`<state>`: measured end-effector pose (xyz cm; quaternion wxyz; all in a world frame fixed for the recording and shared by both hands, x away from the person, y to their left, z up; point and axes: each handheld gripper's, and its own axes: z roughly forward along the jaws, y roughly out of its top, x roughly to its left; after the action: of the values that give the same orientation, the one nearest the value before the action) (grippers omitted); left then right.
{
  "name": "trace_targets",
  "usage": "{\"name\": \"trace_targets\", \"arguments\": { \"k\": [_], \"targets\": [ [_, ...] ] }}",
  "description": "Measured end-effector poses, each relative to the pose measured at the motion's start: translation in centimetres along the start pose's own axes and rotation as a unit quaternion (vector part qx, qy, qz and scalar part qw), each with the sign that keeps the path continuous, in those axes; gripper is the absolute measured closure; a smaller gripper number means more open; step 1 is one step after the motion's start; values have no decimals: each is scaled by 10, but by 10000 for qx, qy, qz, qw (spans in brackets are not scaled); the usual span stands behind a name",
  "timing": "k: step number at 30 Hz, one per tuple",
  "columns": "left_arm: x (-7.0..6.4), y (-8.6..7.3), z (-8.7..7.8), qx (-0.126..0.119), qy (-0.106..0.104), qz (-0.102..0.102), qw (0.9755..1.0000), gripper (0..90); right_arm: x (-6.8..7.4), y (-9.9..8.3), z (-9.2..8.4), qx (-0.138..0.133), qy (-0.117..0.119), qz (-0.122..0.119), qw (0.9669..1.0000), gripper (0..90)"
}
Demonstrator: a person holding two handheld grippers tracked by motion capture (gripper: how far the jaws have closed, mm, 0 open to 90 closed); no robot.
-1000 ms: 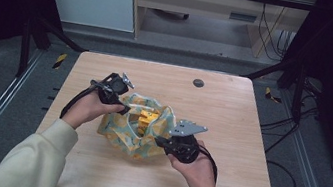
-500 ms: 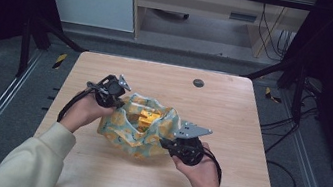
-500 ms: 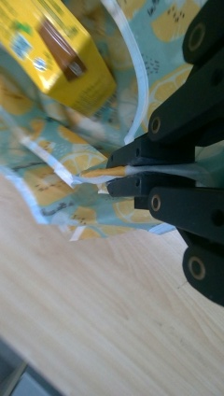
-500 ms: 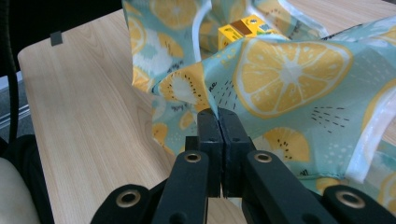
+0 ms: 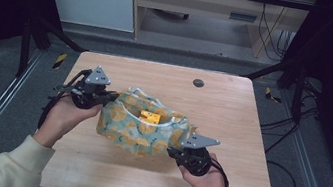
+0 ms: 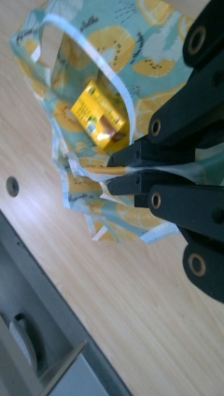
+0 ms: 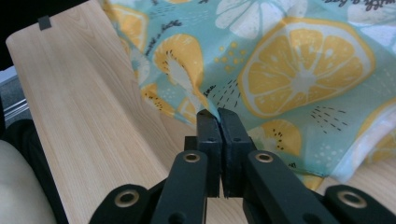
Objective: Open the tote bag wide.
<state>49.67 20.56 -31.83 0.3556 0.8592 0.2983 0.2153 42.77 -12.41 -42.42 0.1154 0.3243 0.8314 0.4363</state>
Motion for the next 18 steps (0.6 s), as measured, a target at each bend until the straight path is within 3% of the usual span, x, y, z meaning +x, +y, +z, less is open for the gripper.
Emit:
{"name": "trace_targets", "arguments": {
  "k": [8,18],
  "targets": [
    [-3,-10,8,133,-123,-8,9998,887,-14,0,-11,-116,-185,262,9994,662],
    [-3,-10,11,211,-144,13,9997,888,-38,18,-32,-286,-522,396,9974,631]
  ]
}}
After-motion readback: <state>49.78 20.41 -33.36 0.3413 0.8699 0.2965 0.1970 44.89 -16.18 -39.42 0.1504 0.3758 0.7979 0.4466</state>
